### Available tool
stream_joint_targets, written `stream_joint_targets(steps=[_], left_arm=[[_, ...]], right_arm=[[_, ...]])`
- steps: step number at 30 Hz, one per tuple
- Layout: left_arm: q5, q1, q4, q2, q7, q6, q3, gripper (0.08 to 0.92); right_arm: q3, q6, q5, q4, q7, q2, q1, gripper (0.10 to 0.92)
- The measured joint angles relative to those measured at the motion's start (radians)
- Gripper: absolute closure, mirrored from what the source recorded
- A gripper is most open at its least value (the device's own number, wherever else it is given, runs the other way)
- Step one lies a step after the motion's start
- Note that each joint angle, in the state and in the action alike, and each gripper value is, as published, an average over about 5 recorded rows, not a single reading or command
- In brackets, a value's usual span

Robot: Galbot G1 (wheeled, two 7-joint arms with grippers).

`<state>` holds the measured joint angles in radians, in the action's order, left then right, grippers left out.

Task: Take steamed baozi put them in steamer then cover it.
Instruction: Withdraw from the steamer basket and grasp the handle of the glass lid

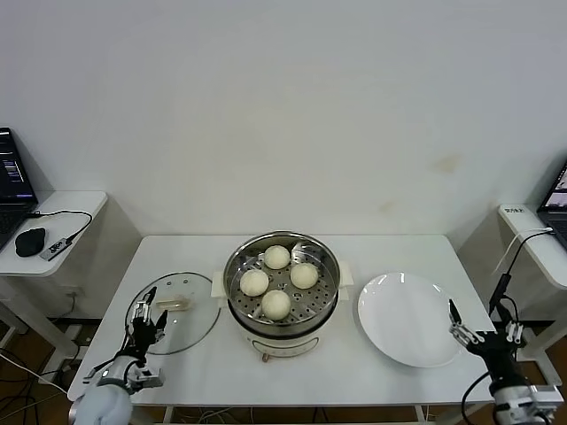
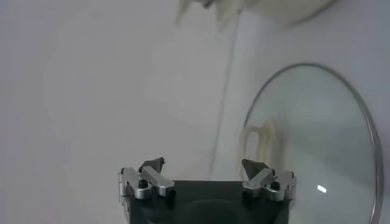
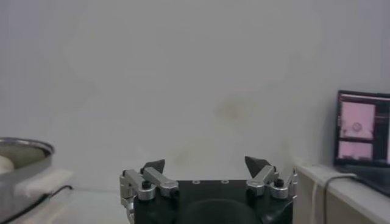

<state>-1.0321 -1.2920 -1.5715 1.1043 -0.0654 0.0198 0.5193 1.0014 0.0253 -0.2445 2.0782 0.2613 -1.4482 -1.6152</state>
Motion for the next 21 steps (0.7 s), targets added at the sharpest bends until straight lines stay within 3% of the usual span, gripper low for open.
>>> stream_joint_targets(steps=[12, 21], left_arm=[[-0.060, 0.137, 0.154, -0.010, 0.002, 0.006, -0.067, 0.177], [-0.069, 0.195, 0.202, -0.020, 0.010, 0.006, -0.087, 0.177]], right_arm=[[0.021, 0.000, 0.009, 0.009, 0.006, -0.022, -0.023, 0.203], [0.022, -0.001, 0.013, 0.006, 0.008, -0.031, -0.028, 0.203]])
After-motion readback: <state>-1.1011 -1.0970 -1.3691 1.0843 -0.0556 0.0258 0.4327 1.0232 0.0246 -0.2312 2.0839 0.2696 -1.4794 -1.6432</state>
